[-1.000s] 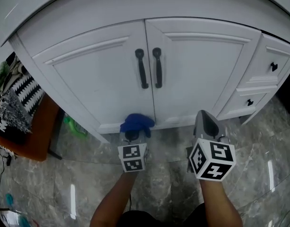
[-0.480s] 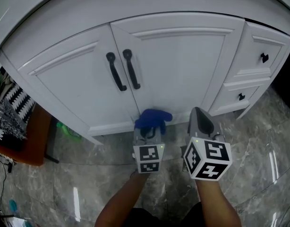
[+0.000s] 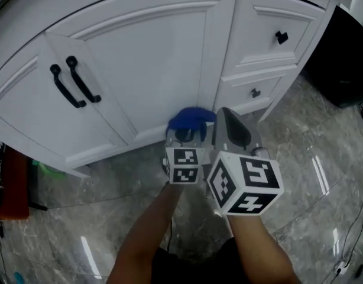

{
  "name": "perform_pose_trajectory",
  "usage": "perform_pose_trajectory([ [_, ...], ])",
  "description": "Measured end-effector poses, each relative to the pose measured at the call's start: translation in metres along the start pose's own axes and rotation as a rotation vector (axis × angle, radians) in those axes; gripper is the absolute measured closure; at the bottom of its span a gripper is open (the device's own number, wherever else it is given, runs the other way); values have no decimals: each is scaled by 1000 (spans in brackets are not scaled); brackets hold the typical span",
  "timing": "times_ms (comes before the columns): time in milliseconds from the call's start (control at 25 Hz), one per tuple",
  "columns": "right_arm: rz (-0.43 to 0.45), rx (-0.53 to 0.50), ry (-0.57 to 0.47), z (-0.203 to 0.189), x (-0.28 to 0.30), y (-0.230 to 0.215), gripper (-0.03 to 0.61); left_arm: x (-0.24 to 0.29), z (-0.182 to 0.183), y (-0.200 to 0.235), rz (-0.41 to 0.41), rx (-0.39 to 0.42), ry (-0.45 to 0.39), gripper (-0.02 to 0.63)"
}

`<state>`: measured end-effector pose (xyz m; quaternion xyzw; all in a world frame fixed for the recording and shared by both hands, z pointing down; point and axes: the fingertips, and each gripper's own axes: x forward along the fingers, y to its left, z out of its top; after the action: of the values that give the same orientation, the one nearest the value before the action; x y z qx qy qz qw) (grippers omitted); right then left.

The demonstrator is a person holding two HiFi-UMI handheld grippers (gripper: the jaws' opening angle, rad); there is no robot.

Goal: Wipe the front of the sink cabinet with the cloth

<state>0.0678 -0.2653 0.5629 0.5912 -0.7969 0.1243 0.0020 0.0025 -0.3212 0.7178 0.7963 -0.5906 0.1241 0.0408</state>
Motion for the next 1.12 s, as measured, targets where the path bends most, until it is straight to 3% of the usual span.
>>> perform_pose_trajectory([
  [120,-4,17,-48,14,0,-11,581,18,17,-24,-53,8,-19,566],
  [240,10,34,-53,11,-3,-11,581,16,31,-32,-70,-39,-53,566],
  [440,62,33,-30,1,-5,17,581,-35,23,1,-67,-73,-70,566],
  [600,93,46,4,-3,-6,56,581,-108,16,60,5,-50,-64,566],
  [720,145,-64,68,-14,-9,93,581,-177,17,93,98,-54,-3,566],
  [800,209,-84,112,-17,-16,107,581,-223,24,102,135,-70,48,566],
  [920,394,-77,107,15,-40,136,581,-289,73,115,162,-39,64,566],
  [1040,493,-217,104,80,-64,147,581,-340,140,126,157,1,73,566],
  [1120,538,-291,152,129,-89,147,581,-377,188,131,181,-55,97,566],
])
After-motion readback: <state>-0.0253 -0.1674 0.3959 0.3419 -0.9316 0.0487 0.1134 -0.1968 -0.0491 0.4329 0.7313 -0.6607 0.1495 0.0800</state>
